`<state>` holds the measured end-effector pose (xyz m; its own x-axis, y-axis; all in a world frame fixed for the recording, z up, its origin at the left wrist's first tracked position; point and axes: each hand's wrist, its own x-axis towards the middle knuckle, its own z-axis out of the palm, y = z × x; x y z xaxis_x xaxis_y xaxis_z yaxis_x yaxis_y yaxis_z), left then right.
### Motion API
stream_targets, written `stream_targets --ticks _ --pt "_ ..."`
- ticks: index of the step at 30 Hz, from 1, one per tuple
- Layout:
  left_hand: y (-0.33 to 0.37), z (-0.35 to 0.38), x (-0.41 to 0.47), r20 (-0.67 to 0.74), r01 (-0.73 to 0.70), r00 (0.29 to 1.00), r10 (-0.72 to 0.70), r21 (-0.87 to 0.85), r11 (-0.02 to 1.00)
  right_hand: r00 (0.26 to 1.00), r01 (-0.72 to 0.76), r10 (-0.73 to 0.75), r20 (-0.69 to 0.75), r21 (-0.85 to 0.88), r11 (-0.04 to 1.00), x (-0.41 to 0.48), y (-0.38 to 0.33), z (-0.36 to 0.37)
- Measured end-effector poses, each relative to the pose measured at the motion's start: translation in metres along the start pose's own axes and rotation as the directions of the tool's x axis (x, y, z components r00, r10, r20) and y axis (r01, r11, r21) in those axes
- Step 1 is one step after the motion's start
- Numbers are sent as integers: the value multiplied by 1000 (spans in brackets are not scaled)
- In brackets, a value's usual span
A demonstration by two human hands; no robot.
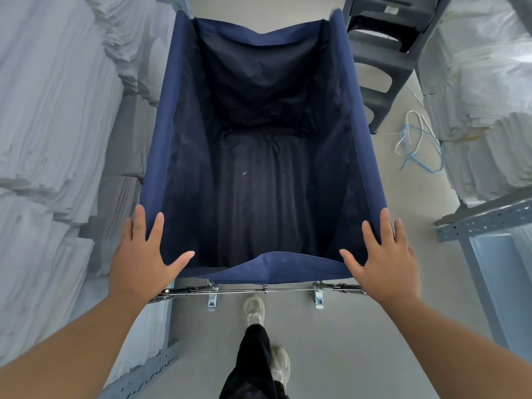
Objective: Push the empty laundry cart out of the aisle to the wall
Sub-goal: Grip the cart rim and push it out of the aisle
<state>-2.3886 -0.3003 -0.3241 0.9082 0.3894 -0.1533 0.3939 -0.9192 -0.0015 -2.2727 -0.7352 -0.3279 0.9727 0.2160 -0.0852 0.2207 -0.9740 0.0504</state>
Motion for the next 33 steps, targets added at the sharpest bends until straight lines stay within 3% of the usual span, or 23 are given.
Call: stream_targets --ticks 33 --pt "15 -31 179 20 -37 999 36 10 999 998 -54 51 32 78 996 170 -22 -20"
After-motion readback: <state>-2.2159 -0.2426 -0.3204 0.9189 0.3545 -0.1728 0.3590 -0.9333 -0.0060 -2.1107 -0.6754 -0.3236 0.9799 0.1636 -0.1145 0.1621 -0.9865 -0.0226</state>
